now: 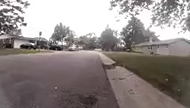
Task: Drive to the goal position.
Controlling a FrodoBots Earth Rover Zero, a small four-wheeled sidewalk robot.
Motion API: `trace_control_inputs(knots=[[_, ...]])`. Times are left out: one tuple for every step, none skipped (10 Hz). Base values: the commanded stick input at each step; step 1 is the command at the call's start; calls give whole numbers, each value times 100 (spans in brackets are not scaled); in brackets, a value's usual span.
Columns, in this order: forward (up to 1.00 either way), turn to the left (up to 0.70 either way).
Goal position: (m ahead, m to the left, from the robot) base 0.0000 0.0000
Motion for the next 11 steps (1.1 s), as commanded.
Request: trace_control_inputs(knots=[[7, 0], [7, 0], [7, 0], [7, 0], [7, 0], [7, 0], [7, 0], [7, 0], [7, 0], [7, 0], [7, 0]])
